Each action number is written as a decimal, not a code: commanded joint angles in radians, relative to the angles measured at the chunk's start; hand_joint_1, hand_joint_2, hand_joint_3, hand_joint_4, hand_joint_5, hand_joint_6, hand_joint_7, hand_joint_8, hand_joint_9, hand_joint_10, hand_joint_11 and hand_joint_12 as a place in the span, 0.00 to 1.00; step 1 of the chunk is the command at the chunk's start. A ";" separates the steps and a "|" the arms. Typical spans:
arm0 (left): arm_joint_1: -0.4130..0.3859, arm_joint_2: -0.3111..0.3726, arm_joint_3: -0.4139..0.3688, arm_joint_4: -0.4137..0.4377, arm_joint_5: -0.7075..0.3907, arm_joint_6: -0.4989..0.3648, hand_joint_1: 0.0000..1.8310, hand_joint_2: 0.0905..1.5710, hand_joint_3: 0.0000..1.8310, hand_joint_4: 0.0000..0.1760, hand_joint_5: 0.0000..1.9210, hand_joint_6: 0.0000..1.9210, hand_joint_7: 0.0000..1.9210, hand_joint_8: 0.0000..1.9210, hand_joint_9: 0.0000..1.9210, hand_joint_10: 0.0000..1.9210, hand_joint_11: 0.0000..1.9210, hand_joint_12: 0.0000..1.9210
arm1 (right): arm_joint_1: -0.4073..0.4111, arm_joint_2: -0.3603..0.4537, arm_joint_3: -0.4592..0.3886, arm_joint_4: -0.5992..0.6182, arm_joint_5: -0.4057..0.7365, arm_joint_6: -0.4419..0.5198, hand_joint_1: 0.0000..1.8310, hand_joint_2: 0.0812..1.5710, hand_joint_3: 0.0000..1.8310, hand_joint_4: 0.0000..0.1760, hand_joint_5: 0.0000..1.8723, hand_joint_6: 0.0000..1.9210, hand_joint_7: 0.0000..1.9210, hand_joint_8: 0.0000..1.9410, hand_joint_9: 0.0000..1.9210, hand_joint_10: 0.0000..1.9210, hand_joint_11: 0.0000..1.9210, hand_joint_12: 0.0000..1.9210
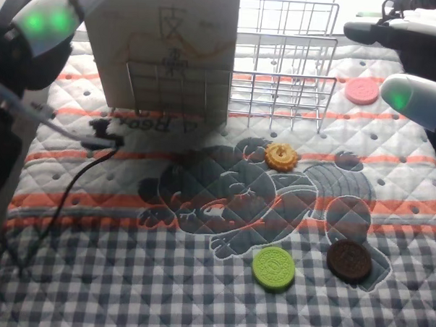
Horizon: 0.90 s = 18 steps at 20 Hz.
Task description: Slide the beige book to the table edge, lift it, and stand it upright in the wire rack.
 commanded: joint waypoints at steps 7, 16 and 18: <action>-0.006 0.018 -0.009 0.023 -0.090 0.015 0.31 0.68 0.00 1.00 0.01 0.00 0.05 0.00 0.01 0.00 0.00 0.00 | 0.004 -0.002 -0.002 0.023 0.117 0.003 0.00 0.91 0.00 0.00 0.26 0.00 0.25 0.00 0.27 0.00 0.30 0.00; 0.008 0.162 -0.095 0.128 -0.080 0.073 0.29 0.70 0.00 1.00 0.00 0.00 0.00 0.00 0.02 0.00 0.00 0.00 | 0.001 0.035 -0.015 0.028 0.128 -0.008 0.00 0.91 0.00 0.00 0.24 0.00 0.24 0.00 0.26 0.00 0.29 0.00; 0.046 0.231 -0.157 0.170 -0.140 0.090 0.25 0.70 0.00 1.00 0.00 0.00 0.01 0.00 0.02 0.00 0.00 0.00 | -0.011 0.047 -0.027 0.036 0.160 -0.008 0.00 0.90 0.00 0.00 0.23 0.00 0.23 0.00 0.25 0.00 0.27 0.00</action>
